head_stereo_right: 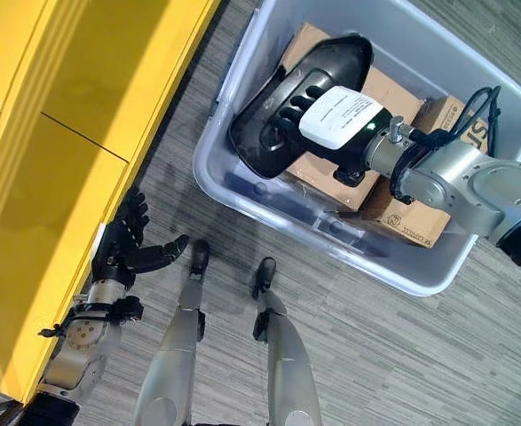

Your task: Move parts from the plastic box to the shelf.

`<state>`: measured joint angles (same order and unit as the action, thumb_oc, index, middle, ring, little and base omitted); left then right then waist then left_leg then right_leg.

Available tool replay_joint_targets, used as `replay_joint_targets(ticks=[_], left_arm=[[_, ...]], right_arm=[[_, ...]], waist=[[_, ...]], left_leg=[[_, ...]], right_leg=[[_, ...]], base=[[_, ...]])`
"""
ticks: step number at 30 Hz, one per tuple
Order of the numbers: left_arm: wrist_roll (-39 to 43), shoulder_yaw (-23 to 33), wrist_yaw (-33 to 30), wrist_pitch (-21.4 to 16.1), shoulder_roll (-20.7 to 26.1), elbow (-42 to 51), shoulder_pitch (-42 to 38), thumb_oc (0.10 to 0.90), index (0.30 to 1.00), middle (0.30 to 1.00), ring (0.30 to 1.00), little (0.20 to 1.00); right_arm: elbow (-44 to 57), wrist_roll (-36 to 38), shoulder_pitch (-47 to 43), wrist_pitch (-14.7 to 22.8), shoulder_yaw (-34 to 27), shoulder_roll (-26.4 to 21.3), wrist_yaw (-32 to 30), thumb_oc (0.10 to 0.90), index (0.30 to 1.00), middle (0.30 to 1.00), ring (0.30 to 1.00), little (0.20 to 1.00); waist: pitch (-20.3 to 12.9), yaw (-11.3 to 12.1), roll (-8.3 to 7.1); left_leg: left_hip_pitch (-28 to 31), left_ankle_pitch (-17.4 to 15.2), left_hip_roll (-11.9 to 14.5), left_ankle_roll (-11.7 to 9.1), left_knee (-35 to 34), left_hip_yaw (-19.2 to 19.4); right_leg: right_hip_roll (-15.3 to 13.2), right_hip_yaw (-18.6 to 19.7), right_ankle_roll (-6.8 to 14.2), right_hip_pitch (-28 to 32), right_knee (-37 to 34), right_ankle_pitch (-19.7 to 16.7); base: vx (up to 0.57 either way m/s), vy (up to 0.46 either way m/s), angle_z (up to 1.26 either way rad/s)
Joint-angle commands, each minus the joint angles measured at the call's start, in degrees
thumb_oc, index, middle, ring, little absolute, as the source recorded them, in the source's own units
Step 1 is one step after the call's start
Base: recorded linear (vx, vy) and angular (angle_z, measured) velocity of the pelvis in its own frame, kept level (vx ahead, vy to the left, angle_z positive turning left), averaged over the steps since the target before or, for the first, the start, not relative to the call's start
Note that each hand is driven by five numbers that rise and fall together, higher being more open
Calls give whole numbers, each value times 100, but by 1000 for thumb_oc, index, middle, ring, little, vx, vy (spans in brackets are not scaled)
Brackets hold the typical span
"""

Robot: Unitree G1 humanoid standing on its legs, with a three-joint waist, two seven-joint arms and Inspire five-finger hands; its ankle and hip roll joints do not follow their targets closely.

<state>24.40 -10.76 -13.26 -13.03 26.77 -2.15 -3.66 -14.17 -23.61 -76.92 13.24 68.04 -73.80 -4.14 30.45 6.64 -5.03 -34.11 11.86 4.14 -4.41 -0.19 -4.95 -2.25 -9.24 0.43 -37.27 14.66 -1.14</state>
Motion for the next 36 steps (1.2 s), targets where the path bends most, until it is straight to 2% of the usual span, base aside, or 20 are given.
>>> replay_joint_targets(ticks=[1,12,19,29,36], left_arm=[[3,197,-102,-569,110,762,79,900,1000,1000,1000,1000],[-14,152,-204,-588,95,786,27,900,1000,1000,1000,1000],[-6,134,-235,-581,86,921,92,900,1000,1000,1000,1000],[-21,165,-333,-608,146,951,148,900,1000,1000,1000,1000],[-29,172,-404,-639,179,983,203,900,1000,1000,1000,1000]], right_arm=[[51,-21,-761,-48,241,-301,-398,900,1000,1000,1000,1000],[-373,-130,-768,-170,214,-140,-573,900,1000,1000,1000,1000],[-376,-167,-931,-226,236,-187,-709,900,1000,1000,1000,1000],[-410,-95,-874,-316,82,-250,-808,900,1000,1000,1000,1000],[-713,-89,-1128,-376,328,-206,-858,900,1000,1000,1000,1000]], waist=[[-66,-58,84],[-66,-43,157],[-66,-29,130],[-66,21,64],[-66,38,85]], left_leg=[[16,-226,400,-218,256,245],[-186,-285,336,-167,316,197],[-311,-336,306,-141,348,164],[-730,-607,157,-49,763,35],[-982,-761,70,19,898,4]], right_leg=[[-266,94,508,842,-20,588],[-275,83,492,639,53,621],[-267,57,503,569,49,640],[-338,34,511,400,218,758],[-384,111,527,141,382,829]], base=[[0,0,0],[3,-2,1],[5,-1,0],[37,0,9],[44,12,1]])
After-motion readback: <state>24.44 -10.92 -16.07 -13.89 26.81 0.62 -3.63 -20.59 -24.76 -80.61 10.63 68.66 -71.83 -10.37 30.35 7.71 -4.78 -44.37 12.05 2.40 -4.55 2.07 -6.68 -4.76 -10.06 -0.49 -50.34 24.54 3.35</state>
